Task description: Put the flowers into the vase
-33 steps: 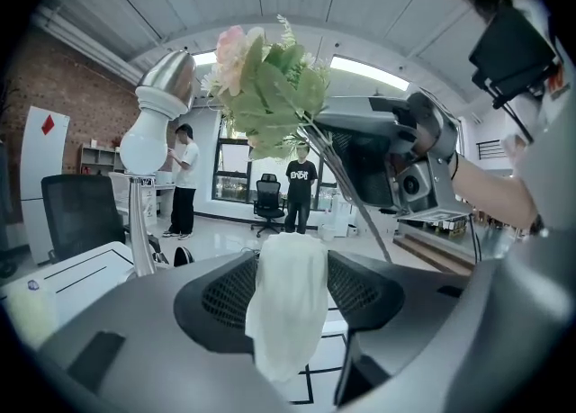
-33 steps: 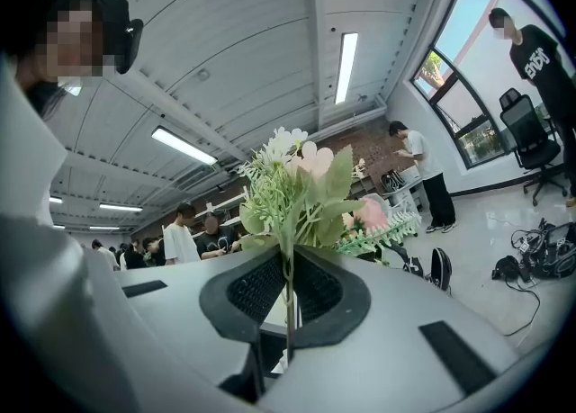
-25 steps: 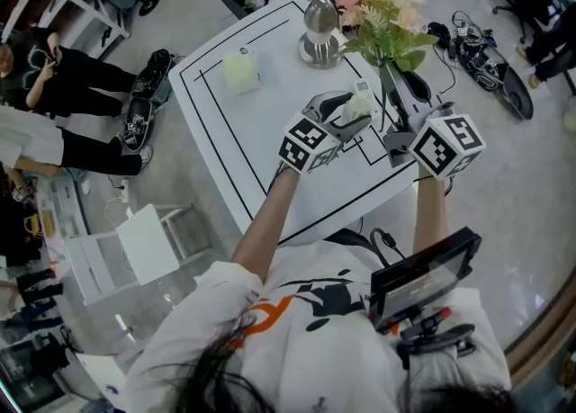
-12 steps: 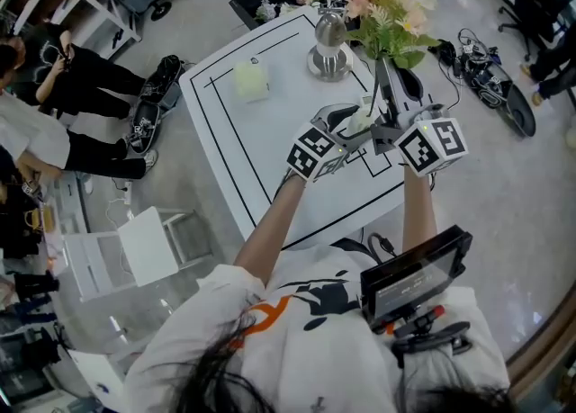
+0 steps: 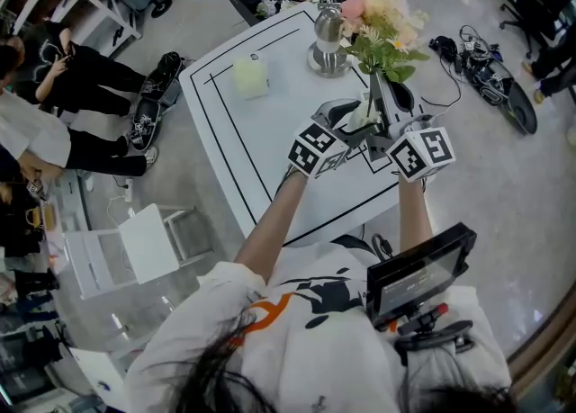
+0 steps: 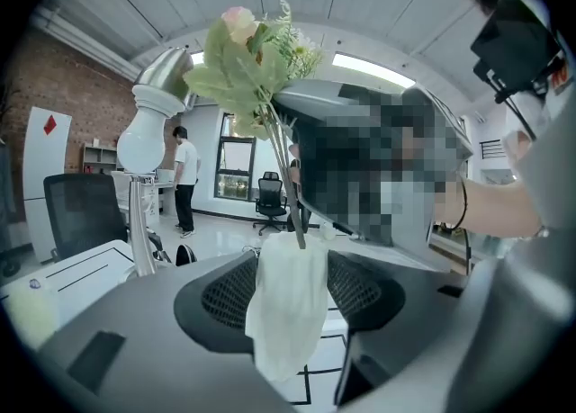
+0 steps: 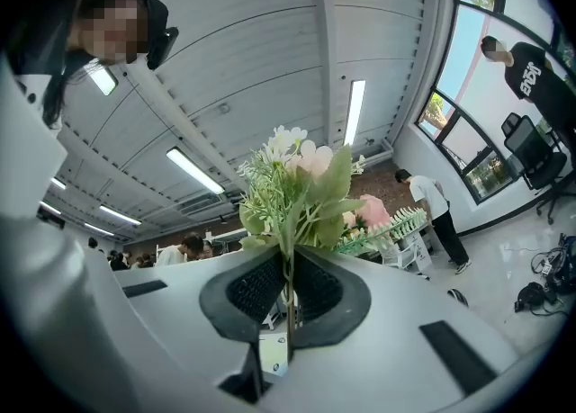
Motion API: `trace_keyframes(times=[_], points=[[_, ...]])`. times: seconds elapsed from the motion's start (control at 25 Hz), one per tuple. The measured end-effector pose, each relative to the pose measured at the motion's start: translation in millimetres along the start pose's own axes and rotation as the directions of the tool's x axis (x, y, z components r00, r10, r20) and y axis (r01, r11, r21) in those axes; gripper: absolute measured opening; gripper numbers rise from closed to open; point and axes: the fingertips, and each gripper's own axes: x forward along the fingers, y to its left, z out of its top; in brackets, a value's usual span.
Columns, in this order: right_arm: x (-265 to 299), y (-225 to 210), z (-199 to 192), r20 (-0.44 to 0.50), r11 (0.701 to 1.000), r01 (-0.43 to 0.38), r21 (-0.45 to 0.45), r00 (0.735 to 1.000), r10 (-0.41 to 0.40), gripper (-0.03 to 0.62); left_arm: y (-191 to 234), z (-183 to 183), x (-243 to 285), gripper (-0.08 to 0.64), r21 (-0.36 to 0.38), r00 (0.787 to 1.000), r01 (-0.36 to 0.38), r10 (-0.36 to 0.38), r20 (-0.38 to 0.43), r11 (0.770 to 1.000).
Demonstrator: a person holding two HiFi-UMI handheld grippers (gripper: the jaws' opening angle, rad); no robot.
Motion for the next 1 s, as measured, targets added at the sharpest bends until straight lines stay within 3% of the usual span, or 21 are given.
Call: trace_keyframes(times=[0.4, 0.84, 1.0], points=[[-20.3, 5.7, -29.3, -0.134, 0.999, 0.009, -0.037, 0.991, -0.014, 0.029, -1.4, 0.0, -0.1, 0.253, 0.001, 1.000, 0.005, -0.005, 0.004, 1.000], [-51.1, 12.4, -64.0, -0.362, 0.977, -0.022, -0.212, 0.930, -0.058, 0.112, -1.2, -2.0, -4.7, 0.253, -0.005, 1.000, 0.002, -0.002, 0.006, 1.000], [-59.3, 18.3, -73.2, -0.410, 0.976, -0.035, -0.217, 0.910, -0.058, 0.149, -0.7, -1.9, -5.8, 0.253, -0.008, 1.000, 0.001, -0.001, 0.010, 1.000]])
